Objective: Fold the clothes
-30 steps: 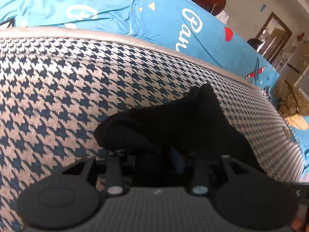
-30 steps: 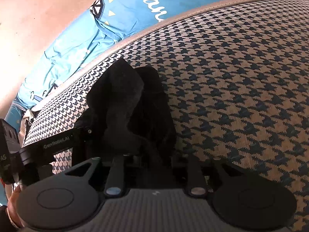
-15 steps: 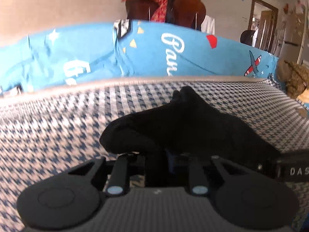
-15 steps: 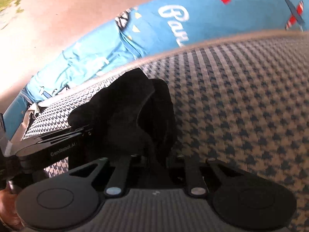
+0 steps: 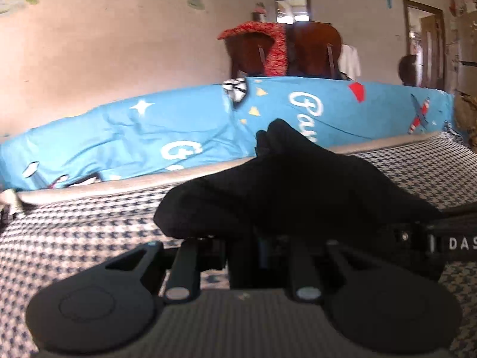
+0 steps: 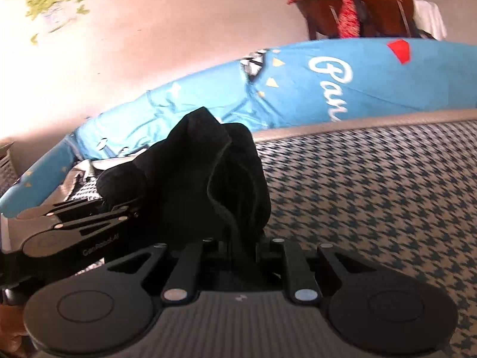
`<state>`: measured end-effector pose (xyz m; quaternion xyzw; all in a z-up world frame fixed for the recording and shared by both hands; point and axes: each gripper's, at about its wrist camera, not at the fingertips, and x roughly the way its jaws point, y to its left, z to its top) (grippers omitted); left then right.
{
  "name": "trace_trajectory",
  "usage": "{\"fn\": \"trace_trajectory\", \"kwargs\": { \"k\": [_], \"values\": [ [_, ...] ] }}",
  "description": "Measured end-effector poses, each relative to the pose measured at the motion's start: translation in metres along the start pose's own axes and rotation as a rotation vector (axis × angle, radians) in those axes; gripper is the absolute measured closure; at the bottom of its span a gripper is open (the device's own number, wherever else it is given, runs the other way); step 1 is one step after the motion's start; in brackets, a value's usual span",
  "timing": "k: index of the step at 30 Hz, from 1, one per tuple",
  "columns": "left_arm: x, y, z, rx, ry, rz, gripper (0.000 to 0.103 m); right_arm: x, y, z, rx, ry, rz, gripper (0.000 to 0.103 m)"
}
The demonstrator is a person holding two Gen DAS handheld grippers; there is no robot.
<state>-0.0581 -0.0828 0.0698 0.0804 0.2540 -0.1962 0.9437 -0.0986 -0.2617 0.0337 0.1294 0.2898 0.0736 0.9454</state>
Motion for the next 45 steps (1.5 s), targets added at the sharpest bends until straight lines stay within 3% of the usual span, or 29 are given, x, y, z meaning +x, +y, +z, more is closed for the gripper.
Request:
{"fn": "trace_trajectory", "kwargs": {
  "k": [21, 33, 45],
  "values": [
    [-0.052, 0.076, -0.022, -0.064, -0.015, 0.235, 0.085, 0.023, 0.100, 0.006, -0.124, -0.011, 0.128, 0.088],
    [-0.068, 0.117, -0.032, -0.133, -0.011, 0.291, 0.085, 0.041, 0.144, -0.001, -0.151, 0.003, 0.173, 0.088],
    [-0.075, 0.126, -0.034, -0.130, -0.038, 0.352, 0.085, 0.052, 0.161, 0.002, -0.165, -0.012, 0.197, 0.088]
  ]
}}
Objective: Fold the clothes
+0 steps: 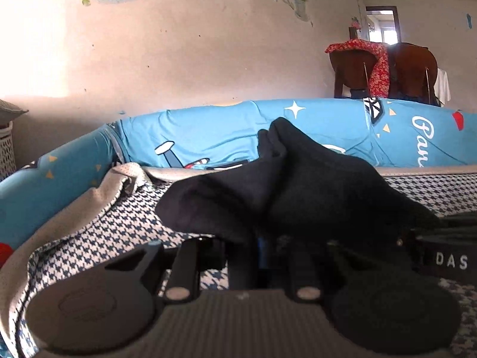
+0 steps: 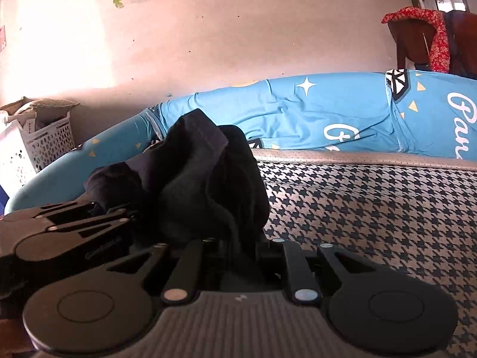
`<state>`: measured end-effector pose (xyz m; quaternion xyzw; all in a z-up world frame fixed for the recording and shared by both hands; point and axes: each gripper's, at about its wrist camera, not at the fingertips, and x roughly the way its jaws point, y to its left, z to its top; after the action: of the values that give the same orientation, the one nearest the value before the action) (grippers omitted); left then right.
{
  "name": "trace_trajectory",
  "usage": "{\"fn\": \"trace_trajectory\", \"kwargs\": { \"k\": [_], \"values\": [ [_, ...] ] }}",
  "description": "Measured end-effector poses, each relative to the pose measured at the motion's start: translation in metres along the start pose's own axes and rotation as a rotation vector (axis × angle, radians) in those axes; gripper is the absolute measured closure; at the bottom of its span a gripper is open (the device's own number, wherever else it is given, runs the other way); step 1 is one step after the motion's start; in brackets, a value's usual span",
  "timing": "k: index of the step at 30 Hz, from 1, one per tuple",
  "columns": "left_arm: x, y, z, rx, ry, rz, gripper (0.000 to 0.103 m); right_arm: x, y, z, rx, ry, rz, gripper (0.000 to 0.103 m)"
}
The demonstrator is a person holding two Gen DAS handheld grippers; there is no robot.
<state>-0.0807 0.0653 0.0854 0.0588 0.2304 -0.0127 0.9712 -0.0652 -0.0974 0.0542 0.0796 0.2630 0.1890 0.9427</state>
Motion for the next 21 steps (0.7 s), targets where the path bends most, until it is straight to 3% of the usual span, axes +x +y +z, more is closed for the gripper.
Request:
{"fn": "trace_trajectory", "kwargs": {
  "k": [21],
  "values": [
    [0.002, 0.073, -0.008, -0.070, -0.010, 0.161, 0.086, 0.044, 0.067, 0.017, 0.004, 0.011, 0.092, 0.088]
  ]
}}
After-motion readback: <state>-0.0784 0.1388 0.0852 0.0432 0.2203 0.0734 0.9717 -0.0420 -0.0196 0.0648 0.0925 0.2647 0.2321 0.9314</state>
